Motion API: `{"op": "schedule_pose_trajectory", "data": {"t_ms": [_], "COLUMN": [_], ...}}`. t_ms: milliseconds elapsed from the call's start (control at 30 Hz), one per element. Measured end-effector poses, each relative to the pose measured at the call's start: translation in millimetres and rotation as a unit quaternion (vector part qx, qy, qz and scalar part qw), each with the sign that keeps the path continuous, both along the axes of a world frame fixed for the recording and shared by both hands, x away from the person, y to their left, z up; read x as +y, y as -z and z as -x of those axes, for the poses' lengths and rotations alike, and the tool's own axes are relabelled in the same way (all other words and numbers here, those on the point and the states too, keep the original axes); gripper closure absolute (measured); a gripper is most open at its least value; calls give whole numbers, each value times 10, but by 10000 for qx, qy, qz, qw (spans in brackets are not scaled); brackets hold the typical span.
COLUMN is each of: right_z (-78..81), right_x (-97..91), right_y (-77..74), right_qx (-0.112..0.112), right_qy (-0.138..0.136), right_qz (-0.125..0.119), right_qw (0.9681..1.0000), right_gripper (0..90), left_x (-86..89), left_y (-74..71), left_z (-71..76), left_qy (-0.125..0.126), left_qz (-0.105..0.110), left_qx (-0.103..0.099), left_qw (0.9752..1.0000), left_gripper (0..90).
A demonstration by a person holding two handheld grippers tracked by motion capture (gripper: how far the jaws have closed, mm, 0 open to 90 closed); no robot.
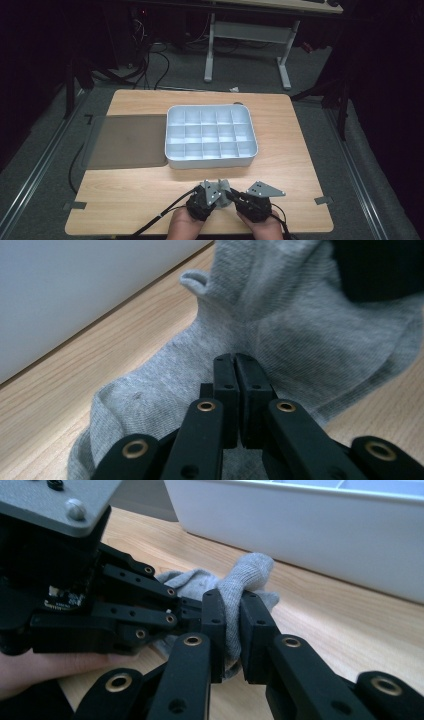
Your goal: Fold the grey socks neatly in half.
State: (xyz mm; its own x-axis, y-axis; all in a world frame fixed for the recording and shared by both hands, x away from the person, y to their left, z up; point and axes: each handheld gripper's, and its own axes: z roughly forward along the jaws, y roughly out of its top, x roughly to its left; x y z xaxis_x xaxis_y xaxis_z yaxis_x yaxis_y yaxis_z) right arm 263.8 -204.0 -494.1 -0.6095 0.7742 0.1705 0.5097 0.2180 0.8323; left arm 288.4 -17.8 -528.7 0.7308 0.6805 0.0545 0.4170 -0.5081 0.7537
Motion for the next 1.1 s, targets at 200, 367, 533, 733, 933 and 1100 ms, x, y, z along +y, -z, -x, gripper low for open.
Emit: {"op": "schedule_pose_trajectory", "data": {"t_ms": [200,367,533,733,933,1100], "right_z": [-58,-68,-86,-100,-141,-199], "right_x": [-6,-16,53,207,374,557], "right_y": [-8,-17,-29,-68,-82,-39], "right_qx": [-44,-31,-45,-40,-43,47], "right_qy": [56,91,58,-32,-97,-209], "right_qz": [178,399,573,958,1251,1438], "right_qw": [9998,9992,9983,9954,9921,9894], "right_gripper": [835,833,831,826,821,808], "left_x": [277,730,838,868,875,890], "left_y": [-109,-167,-63,46,47,52], "left_z": [-42,-52,-79,-158,-155,-157], "left_qy": [-146,-501,-611,-640,-593,-513], "left_qz": [666,1154,1285,1556,1621,1738], "left_qx": [204,411,730,1202,1189,1262], "left_qw": [9975,9912,9871,9784,9778,9753], "left_gripper": [783,641,581,702,811,805]}}
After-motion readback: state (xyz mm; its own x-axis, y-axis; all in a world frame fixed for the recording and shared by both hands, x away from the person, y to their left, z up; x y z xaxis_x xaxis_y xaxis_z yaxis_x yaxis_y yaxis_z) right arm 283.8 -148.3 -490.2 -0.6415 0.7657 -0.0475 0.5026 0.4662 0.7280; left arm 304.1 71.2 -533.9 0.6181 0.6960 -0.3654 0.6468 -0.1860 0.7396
